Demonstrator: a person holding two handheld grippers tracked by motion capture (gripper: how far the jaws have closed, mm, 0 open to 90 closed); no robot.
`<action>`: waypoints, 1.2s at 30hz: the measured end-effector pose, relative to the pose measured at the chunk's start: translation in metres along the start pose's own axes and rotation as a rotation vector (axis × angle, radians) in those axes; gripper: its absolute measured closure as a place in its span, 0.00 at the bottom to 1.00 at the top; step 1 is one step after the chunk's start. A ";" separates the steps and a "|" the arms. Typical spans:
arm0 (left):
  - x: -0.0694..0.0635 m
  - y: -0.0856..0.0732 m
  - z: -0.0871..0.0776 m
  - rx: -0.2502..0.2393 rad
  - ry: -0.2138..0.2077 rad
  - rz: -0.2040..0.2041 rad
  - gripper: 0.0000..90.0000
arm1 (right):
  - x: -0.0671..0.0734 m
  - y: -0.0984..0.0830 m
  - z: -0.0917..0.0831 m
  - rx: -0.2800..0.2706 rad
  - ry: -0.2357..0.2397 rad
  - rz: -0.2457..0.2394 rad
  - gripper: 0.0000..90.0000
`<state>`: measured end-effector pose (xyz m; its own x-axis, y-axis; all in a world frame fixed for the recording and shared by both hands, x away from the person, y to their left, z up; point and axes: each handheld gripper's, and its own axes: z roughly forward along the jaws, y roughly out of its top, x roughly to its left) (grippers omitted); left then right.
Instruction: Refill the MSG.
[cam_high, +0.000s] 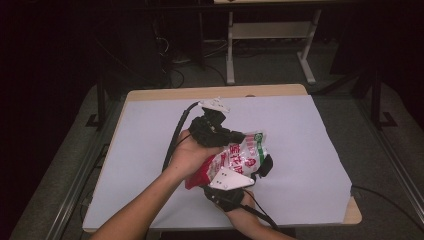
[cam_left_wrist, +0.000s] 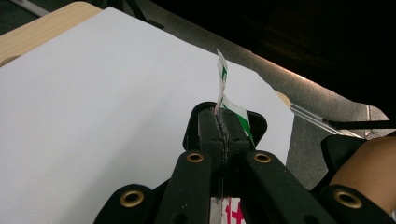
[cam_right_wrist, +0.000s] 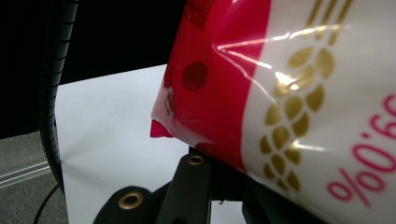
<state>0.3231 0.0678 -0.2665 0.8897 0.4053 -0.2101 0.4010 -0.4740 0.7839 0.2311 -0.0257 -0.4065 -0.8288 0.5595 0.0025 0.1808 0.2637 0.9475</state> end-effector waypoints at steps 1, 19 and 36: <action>0.000 0.000 0.000 -0.001 -0.001 -0.001 1.00 | 0.000 0.000 0.000 0.000 0.000 0.000 1.00; -0.001 0.000 0.002 0.001 -0.001 0.000 1.00 | 0.000 0.000 0.000 -0.001 0.000 -0.001 1.00; -0.002 0.001 0.003 0.004 0.003 0.001 1.00 | 0.000 0.000 0.000 -0.009 0.004 0.009 1.00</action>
<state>0.3226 0.0641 -0.2670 0.8897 0.4067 -0.2075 0.4008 -0.4781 0.7815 0.2311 -0.0257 -0.4064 -0.8292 0.5588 0.0124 0.1837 0.2515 0.9503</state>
